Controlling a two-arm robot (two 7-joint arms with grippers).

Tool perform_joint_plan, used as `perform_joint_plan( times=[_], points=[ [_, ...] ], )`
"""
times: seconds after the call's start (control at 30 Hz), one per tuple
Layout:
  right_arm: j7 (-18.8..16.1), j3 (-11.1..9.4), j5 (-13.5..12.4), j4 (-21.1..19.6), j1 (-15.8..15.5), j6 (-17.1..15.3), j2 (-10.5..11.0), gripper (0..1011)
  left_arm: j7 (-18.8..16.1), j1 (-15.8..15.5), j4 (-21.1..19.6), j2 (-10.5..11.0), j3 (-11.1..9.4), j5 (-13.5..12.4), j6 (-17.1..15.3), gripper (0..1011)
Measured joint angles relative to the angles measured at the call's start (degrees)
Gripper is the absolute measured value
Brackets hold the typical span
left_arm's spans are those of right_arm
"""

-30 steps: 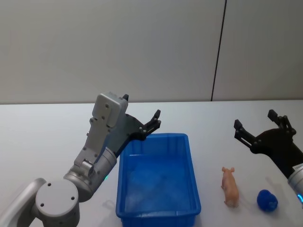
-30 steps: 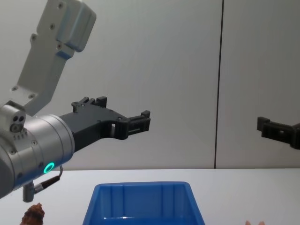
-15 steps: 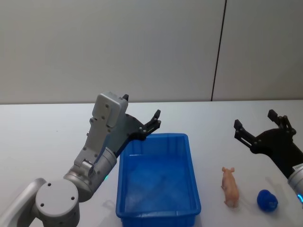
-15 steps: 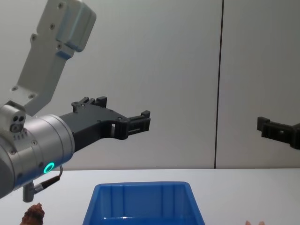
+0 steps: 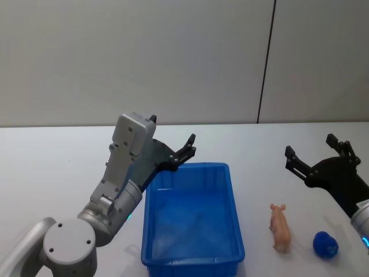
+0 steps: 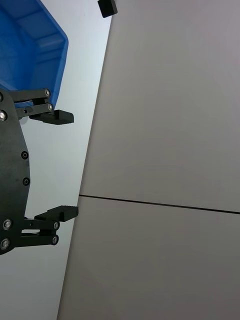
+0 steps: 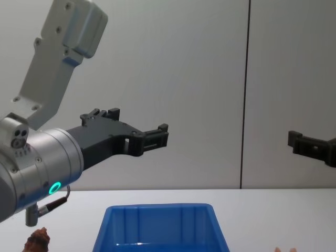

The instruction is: Pick up the two dolls from the table and place them into the box.

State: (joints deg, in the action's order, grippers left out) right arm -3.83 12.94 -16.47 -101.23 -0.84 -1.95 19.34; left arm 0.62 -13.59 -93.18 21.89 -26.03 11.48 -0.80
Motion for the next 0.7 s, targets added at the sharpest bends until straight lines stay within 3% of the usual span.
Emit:
perform_joint_plan(
  times=[0.27, 0.7],
  points=[
    [1.0, -0.2, -0.4, -1.5, -1.9, -0.3, 0.9, 1001, 0.0, 0.0, 0.0, 0.0, 0.0, 0.0, 0.0, 1001],
    [7.2, -1.9, -3.7, -9.0, -12.6, -4.1, 6.2, 1001, 0.0, 0.0, 0.0, 0.0, 0.0, 0.0, 0.0, 1001]
  ],
)
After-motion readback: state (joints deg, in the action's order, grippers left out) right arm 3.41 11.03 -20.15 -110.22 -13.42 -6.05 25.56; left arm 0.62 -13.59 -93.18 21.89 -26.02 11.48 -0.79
